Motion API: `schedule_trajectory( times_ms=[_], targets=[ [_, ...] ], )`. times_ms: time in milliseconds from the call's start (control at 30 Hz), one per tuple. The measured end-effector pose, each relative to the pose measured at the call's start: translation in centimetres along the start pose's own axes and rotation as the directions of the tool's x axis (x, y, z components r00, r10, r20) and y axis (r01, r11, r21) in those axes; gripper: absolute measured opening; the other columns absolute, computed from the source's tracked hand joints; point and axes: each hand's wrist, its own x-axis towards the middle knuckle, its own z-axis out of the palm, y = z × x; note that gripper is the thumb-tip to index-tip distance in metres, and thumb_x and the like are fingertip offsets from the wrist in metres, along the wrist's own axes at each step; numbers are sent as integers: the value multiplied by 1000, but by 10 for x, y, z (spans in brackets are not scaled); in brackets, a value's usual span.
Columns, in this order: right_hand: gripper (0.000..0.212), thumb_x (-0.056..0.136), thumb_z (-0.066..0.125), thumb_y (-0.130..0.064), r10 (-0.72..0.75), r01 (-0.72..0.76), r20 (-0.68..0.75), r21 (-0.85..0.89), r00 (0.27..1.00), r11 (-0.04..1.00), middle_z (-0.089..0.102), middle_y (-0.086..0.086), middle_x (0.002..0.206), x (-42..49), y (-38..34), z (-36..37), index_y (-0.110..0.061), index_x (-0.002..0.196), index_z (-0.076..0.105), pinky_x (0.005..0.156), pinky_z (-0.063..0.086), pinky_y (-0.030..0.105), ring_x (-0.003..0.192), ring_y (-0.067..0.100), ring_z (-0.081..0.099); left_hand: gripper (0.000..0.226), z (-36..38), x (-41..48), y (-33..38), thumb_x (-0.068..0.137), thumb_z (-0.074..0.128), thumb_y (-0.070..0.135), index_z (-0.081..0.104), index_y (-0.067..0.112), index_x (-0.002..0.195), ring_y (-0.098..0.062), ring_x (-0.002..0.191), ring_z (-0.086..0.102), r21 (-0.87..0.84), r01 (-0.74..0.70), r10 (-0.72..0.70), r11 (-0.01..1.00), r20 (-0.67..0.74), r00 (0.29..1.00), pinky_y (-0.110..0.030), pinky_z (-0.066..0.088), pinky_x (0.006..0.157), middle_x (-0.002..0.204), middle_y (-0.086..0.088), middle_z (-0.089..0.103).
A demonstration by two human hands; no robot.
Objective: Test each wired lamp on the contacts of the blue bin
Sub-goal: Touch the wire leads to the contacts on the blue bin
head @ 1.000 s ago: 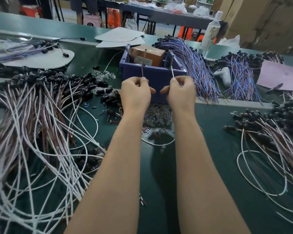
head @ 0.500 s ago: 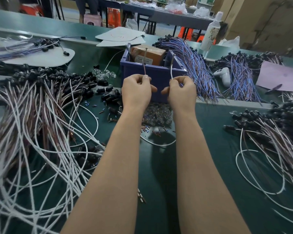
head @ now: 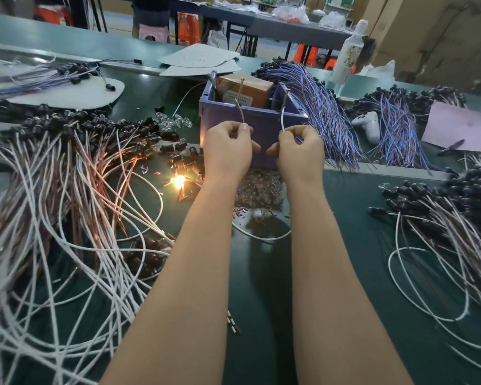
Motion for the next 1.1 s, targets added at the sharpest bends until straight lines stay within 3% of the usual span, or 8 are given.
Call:
schedule_trajectory(
  times_ms=[200, 300, 400, 533, 667, 867, 1000, 1100],
  targets=[
    [27, 90, 49, -12, -24, 6, -263, -69, 964, 998, 60, 5, 110, 2, -10, -22, -11, 117, 49, 93, 45, 41, 99, 22, 57, 22, -6, -8, 9, 90, 50, 17, 70, 14, 82, -15, 76, 65, 376, -5, -128, 927, 328, 936, -33, 54, 83, 74, -1, 71],
    [37, 88, 52, -11, -263, 149, -364, -311, 893, 938, 50, 7, 129, -9, -18, -31, -8, 125, 50, 106, 30, 31, 121, 20, 44, 28, -8, -17, 14, 93, 48, 21, 73, 8, 92, -25, 94, 65, 556, -67, -216, 828, 428, 878, -36, 52, 89, 95, -9, 72],
    [19, 89, 55, -12, -314, 277, -51, -351, 948, 894, 66, 8, 106, -27, -20, -21, -7, 104, 66, 89, 38, 22, 102, 21, 59, 30, -19, -16, 14, 94, 42, 19, 67, 6, 105, -32, 101, 62, 599, 21, -174, 800, 199, 965, -38, 50, 92, 108, -14, 68],
    [24, 87, 63, -34, -21, 311, 433, -613, 901, 726, 67, 9, 110, -51, -5, 11, -16, 102, 69, 89, 46, 34, 105, 28, 59, 31, -49, -15, 12, 94, 43, 24, 60, 1, 105, -39, 105, 56, 684, 112, -160, 721, 6, 987, -38, 45, 86, 114, -22, 62],
    [28, 93, 55, -35, 64, 371, 463, -779, 884, 505, 55, 9, 125, -74, 10, 35, -20, 116, 59, 95, 38, 42, 119, 33, 46, 32, -71, -26, 5, 93, 46, 30, 60, 1, 99, -37, 99, 61, 739, 159, -311, 655, 72, 948, -37, 48, 81, 106, -20, 65],
    [27, 97, 47, -27, 3, 284, 370, -718, 929, 636, 57, 12, 123, -74, 9, 31, -11, 118, 50, 91, 36, 42, 116, 33, 50, 41, -66, -42, 4, 100, 40, 24, 50, 2, 67, -16, 30, 45, 687, 214, -429, 694, 156, 890, -23, 38, 39, 54, -7, 56],
    [37, 89, 57, -27, 49, 378, 452, -796, 891, 472, 50, 13, 128, -81, 14, 31, -13, 123, 51, 94, 36, 45, 120, 35, 45, 33, -62, -45, -2, 95, 45, 16, 57, -2, 70, -26, 65, 57, 720, 191, -418, 667, 148, 896, -36, 50, 72, 71, -15, 63],
    [33, 94, 49, -26, -50, 370, 404, -773, 913, 515, 50, 14, 127, -85, 15, 31, -7, 122, 48, 94, 34, 45, 119, 35, 43, 38, -63, -46, -6, 97, 43, 31, 60, -3, 105, -35, 102, 60, 731, 176, -371, 660, 113, 922, -38, 47, 87, 110, -22, 64]
  ],
)
